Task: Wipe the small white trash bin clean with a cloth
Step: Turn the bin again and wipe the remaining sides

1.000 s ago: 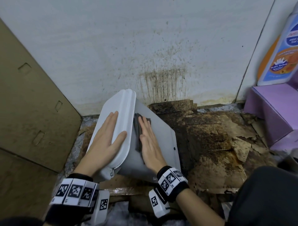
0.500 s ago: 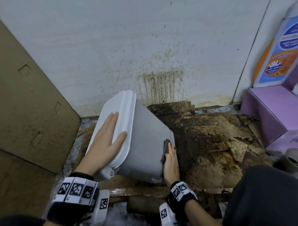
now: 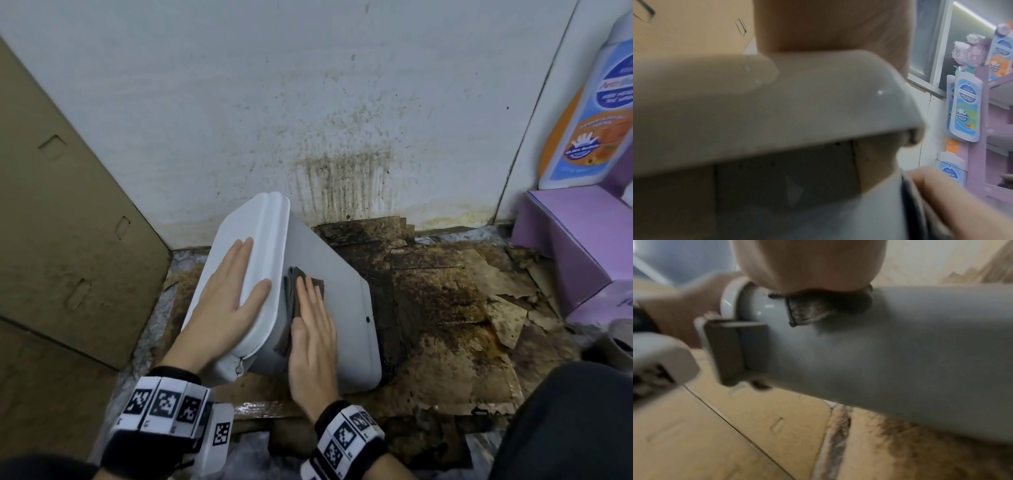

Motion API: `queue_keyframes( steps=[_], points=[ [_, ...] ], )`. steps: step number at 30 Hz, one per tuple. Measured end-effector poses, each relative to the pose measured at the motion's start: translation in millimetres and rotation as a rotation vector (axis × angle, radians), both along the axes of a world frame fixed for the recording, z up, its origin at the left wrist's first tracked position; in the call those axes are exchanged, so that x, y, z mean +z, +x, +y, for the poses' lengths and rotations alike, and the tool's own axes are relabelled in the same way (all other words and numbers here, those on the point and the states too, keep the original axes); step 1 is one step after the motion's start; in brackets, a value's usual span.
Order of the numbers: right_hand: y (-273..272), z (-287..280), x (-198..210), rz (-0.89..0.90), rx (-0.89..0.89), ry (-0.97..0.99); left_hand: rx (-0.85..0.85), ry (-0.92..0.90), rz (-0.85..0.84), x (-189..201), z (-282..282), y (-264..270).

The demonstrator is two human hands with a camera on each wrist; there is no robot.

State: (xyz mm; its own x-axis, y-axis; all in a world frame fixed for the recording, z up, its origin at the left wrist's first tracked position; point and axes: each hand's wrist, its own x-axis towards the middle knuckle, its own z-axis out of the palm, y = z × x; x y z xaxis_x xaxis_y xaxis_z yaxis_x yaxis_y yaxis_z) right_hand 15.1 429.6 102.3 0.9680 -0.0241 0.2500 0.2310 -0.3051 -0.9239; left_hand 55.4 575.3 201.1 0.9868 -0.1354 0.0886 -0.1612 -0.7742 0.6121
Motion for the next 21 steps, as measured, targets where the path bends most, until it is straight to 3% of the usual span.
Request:
queue_keyframes(
  steps=[7, 12, 21],
  points=[
    [6, -30, -58, -0.058, -0.091, -0.013, 0.000, -0.010, 0.012, 2, -3, 0],
    [6, -50, -99, 0.170, -0.203, 0.044, 0.017, -0.027, 0.029, 3, 0, -1],
    [11, -40, -88, 0.325, -0.278, 0.119, 0.019, -0.021, 0.014, 2, 0, -2]
  ],
)
